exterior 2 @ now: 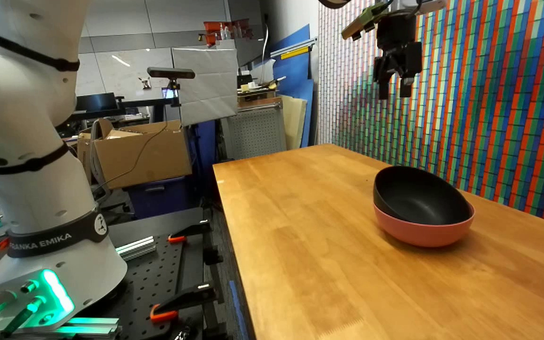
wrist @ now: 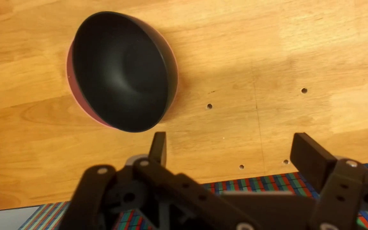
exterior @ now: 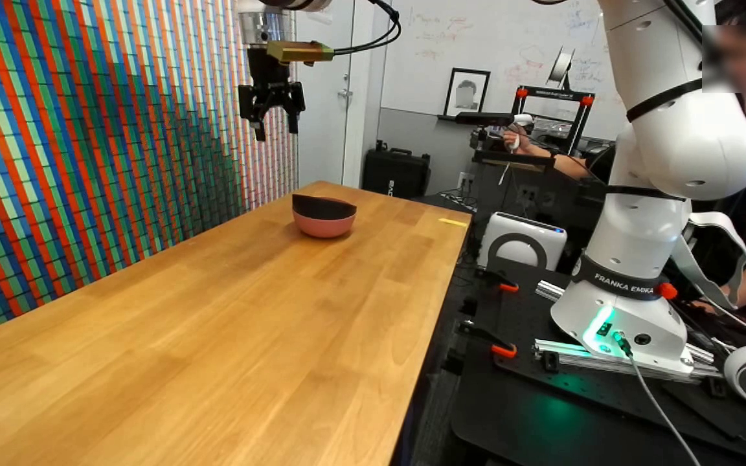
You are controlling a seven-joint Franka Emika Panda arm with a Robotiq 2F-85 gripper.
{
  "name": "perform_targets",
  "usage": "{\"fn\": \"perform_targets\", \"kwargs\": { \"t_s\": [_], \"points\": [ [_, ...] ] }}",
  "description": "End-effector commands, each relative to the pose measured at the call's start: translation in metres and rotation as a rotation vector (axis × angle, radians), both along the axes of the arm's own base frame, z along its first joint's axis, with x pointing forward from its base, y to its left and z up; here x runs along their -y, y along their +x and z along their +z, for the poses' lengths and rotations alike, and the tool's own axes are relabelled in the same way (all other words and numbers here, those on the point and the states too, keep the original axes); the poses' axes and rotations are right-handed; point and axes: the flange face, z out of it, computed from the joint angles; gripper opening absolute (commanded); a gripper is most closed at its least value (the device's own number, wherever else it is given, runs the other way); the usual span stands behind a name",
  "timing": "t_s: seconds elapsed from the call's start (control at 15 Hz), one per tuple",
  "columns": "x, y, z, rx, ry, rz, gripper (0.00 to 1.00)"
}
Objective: Put the black bowl inside the pink bowl
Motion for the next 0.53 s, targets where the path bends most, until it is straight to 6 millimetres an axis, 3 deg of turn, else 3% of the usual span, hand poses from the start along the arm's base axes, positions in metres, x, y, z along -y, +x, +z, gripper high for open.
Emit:
{"fn": "perform_targets", "kwargs": {
  "t_s": [0.0,0.2,0.27,0.47],
  "points": [
    [0.019,0.007,0.026,-0.009,0.049,0.054,1.00],
    [0.029,0.010,0.037,-0.001,0.069,0.077,1.00],
    [0.025,0.006,0.024,0.002,0.032,0.054,1.00],
    [0.028,0.007,0.030,0.007,0.037,0.062,1.00]
  ]
}}
